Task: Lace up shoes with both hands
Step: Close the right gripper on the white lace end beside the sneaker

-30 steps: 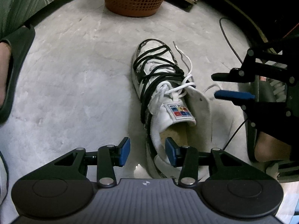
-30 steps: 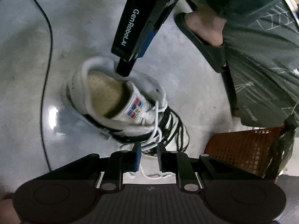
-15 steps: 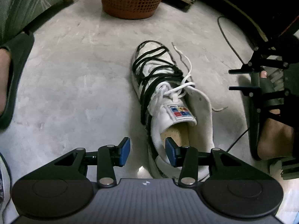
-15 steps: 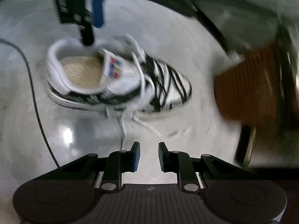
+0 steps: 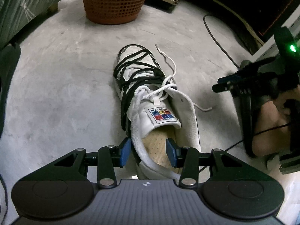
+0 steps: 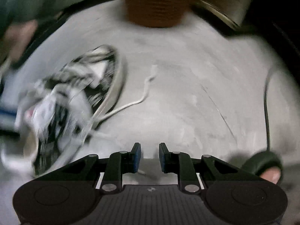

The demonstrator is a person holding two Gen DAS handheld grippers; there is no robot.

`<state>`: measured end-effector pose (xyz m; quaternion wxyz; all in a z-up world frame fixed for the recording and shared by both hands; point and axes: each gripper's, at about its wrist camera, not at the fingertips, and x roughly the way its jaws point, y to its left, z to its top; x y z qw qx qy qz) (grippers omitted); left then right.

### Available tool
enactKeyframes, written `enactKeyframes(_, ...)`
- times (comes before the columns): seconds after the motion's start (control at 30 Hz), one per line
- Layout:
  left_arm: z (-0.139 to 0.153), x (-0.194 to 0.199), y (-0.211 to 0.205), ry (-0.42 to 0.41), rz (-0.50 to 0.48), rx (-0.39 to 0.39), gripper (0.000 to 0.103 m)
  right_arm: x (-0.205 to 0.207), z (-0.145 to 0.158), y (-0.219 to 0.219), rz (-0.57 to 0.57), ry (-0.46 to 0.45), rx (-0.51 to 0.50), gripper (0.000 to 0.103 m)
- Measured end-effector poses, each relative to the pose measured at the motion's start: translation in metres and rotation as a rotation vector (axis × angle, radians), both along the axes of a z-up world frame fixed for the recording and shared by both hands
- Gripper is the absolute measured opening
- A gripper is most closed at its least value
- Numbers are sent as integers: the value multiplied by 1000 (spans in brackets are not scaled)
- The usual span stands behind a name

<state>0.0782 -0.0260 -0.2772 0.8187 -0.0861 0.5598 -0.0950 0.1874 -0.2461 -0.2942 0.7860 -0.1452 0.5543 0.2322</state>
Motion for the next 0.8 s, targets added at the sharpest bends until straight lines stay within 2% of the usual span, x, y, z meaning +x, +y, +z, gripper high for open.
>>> enactKeyframes(0.1,-1,1,5,10,24,-12,45,20,0,-8,-182,55,80,23)
enactKeyframes(0.17,-2,0,8,14,35,-15,45,28,-4,-3,-178,88,81,23)
enactKeyframes(0.23,-2,-1,8,18,34,-15,45,22,-10,13,-22,81,1,23)
enactKeyframes(0.33,-2,-2,6,19,17,-10,45,-5,-24,45,357,81,-167,23)
enactKeyframes(0.4,-3,-2,5,22,14,-14,45,-20,-31,58,504,66,-234,23)
enactKeyframes(0.43,-3,-2,5,24,17,-17,45,-24,-33,60,516,69,-232,23)
enactKeyframes(0.53,-5,-4,4,28,16,-21,45,-24,-39,58,449,80,-230,20)
enactKeyframes(0.57,-5,-4,3,30,12,-21,45,-24,-40,57,434,75,-232,15)
enactKeyframes(0.8,-8,-4,2,41,17,-29,45,-12,-45,41,310,119,-135,14)
